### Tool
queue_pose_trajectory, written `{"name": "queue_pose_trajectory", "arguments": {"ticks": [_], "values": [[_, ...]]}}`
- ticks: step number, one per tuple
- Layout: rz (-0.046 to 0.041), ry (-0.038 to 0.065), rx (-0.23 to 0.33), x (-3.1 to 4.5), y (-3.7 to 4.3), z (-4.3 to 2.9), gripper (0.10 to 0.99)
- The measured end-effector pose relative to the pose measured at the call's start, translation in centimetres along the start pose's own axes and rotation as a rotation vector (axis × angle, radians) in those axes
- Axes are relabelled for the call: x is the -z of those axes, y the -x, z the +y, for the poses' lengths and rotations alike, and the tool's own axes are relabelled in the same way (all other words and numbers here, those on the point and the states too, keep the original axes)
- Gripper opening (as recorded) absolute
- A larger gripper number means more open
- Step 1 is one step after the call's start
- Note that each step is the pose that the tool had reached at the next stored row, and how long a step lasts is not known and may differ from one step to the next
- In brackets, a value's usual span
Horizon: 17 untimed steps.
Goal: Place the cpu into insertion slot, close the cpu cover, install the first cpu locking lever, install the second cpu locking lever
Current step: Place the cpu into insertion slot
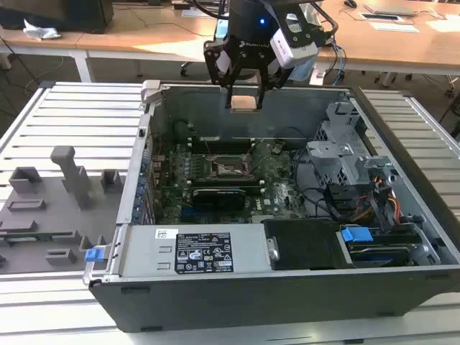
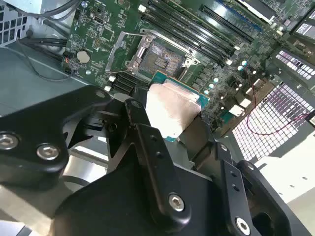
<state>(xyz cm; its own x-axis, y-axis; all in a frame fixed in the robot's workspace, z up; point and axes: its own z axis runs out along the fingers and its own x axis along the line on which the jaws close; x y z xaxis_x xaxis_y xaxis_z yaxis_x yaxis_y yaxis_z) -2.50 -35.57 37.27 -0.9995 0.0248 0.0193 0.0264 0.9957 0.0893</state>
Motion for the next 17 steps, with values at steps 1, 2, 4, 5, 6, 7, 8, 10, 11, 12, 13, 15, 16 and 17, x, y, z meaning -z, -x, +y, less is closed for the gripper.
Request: {"name": "queue_pose_trajectory", "arguments": {"ticks": [1,2,4,5,6,7,8,10,11,12,13,15,16,17], "values": [[0.0,0.0,0.0,0.0,0.0,0.0,0.541],[0.0,0.0,0.0,0.0,0.0,0.0,0.541],[-0.0001,0.0,0.0,0.0,0.0,0.0,0.541],[0.0,0.0,0.0,-0.02,0.0,0.0,0.541],[0.0,0.0,0.0,-0.12,0.0,-0.01,0.541],[0.0,0.0,0.0,-0.25,0.01,-0.02,0.541],[0.0,0.0,0.0,-0.4,0.01,-0.04,0.541],[-0.0001,0.0,0.0,-1.17,0.0,-0.05,0.541],[-0.0001,0.0,0.0,-1.41,-0.04,-0.05,0.541],[-0.0001,0.0,0.0,-1.59,-0.08,-0.04,0.541],[0.0,0.0,0.0,-1.97,-0.14,-0.05,0.541],[0.0,0.0,0.001,-2.85,-0.32,-0.08,0.541],[0.0,0.0,0.001,-3.16,-0.43,-0.09,0.541],[0.0001,0.0,0.001,-3.54,-0.54,-0.11,0.541]]}}
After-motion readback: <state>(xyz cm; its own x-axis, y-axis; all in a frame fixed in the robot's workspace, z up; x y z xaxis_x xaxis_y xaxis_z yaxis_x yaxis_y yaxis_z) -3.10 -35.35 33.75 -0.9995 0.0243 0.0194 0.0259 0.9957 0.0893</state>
